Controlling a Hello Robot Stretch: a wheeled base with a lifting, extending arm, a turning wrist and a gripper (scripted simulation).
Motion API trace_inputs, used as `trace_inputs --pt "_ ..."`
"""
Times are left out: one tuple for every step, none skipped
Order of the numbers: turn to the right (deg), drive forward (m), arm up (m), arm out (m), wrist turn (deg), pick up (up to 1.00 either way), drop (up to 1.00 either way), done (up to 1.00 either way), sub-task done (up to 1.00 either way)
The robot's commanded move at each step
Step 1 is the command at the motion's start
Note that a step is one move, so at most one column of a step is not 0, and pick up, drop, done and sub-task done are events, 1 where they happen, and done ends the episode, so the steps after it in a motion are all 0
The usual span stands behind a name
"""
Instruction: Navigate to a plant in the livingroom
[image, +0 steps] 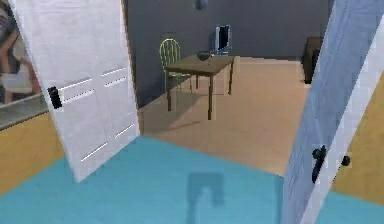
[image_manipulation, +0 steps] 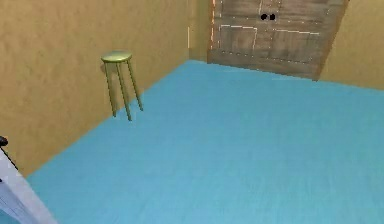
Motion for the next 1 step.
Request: trace_inputs --pt "0.0 0.65 0.00 0.00 0.0 0.00 0.00 0.00 0.00"
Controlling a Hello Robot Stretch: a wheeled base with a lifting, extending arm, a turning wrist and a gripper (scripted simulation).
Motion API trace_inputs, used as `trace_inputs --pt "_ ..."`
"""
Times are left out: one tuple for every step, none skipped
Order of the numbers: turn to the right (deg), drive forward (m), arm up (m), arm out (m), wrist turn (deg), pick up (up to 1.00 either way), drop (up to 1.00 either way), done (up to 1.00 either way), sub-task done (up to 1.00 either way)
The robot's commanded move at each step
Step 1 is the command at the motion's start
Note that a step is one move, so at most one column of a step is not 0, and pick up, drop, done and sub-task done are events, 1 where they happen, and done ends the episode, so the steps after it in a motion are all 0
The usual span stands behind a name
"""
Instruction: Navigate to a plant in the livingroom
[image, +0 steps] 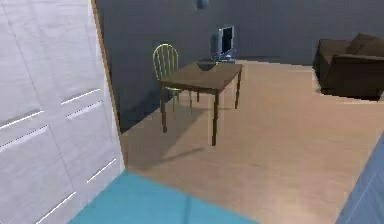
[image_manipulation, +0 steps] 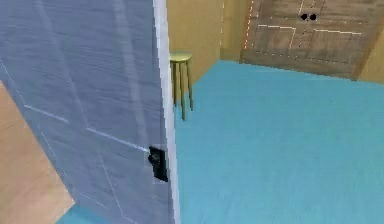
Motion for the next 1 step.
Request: trace_inputs --pt "24.0 0.00 0.00 0.00 0.0 0.00 0.00 0.00 0.00"
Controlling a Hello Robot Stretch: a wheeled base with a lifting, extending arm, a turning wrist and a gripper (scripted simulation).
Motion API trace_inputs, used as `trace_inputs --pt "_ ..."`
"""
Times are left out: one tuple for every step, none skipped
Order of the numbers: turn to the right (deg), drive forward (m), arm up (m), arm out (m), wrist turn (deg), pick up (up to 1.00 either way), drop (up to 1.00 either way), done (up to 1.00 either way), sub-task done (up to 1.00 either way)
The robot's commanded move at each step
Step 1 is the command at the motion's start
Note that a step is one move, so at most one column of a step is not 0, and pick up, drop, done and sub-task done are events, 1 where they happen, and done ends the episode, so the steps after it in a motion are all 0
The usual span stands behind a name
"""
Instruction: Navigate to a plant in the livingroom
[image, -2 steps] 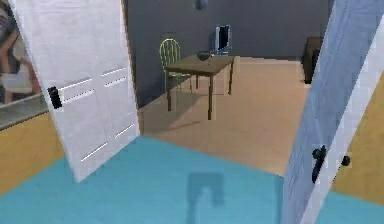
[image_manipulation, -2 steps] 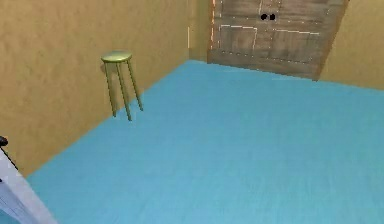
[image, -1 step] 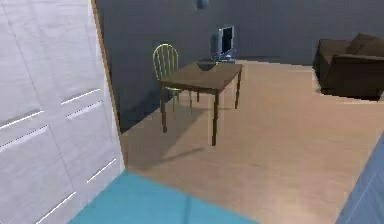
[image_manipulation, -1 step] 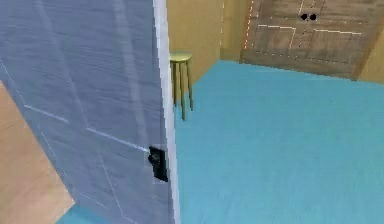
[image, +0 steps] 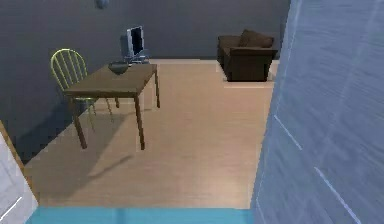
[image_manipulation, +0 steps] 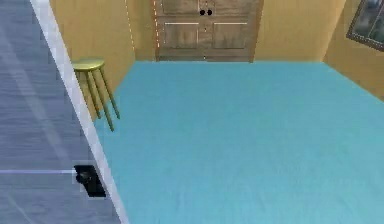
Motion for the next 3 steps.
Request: trace_inputs --pt "0.0 1.00 0.00 0.00 0.0 0.00 0.00 0.00 0.00" --pt "3.0 0.00 0.00 0.00 0.0 0.00 0.00 0.00 0.00" --pt "0.0 0.35 0.00 0.00 0.0 0.00 0.00 0.00 0.00"
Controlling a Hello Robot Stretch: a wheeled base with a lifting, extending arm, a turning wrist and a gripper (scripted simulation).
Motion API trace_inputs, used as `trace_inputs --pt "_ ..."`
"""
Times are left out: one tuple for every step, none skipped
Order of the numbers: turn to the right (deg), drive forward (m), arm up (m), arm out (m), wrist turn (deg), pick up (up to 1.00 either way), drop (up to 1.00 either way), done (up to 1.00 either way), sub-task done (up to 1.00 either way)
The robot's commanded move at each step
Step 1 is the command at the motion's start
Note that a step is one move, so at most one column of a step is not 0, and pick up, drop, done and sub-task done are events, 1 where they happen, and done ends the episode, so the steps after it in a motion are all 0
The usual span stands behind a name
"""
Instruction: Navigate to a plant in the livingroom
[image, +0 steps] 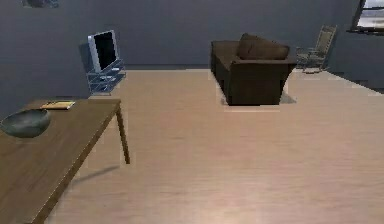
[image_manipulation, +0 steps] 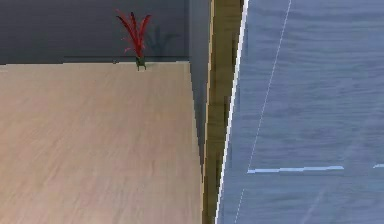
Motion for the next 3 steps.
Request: trace_inputs --pt "39.0 0.00 0.00 0.00 0.0 0.00 0.00 0.00 0.00" --pt "3.0 0.00 0.00 0.00 0.0 0.00 0.00 0.00 0.00" --pt "-42.0 0.00 0.00 0.00 0.0 0.00 0.00 0.00 0.00"
